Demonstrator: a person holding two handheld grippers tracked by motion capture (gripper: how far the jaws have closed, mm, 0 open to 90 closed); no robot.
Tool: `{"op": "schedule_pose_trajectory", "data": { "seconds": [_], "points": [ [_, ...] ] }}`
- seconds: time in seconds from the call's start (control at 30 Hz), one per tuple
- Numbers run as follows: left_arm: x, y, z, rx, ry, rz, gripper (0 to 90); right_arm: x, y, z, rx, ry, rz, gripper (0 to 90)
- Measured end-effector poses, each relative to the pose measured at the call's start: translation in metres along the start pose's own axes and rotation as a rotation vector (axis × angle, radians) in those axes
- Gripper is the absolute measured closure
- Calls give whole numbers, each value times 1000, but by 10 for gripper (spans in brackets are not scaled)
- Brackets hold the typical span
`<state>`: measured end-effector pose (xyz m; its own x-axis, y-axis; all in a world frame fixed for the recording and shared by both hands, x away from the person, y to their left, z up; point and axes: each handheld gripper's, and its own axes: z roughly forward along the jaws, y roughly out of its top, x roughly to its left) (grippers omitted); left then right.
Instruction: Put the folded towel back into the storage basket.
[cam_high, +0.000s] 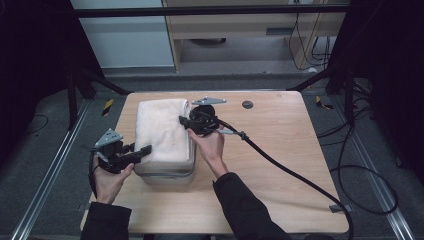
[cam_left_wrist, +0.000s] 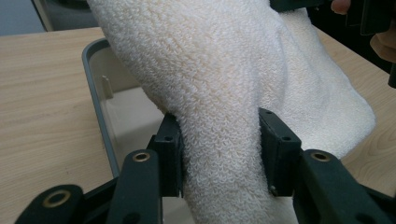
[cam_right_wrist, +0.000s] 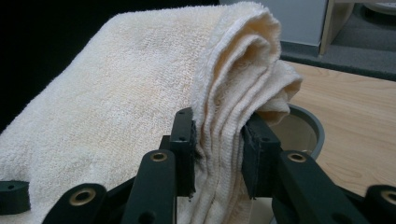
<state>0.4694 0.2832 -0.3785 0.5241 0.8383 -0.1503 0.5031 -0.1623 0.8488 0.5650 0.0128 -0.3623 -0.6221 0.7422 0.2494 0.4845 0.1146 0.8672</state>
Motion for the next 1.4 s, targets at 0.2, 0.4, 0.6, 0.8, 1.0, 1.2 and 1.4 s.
{"op": "schedule_pose_trajectory", "data": {
  "seconds": [0.2,0.4,0.6,0.8,1.0,1.2,1.4],
  "points": [
    [5,-5,8,32,9,-7,566,-1,-8,10,25,-22,-2,689],
    [9,-11,17,65,16,-9,565,-4,-16,20,51,-38,4,684],
    [10,-16,24,84,24,-6,563,-8,-23,26,69,-45,13,683],
    [10,-19,31,105,36,-3,560,-11,-29,30,85,-61,-7,680],
    [9,-22,37,125,44,5,558,-14,-35,34,99,-67,-2,675],
    [10,-25,42,148,52,7,554,-16,-41,39,115,-78,-11,674],
    [10,-27,47,167,64,16,549,-18,-45,42,123,-87,-15,667]
  ]
}}
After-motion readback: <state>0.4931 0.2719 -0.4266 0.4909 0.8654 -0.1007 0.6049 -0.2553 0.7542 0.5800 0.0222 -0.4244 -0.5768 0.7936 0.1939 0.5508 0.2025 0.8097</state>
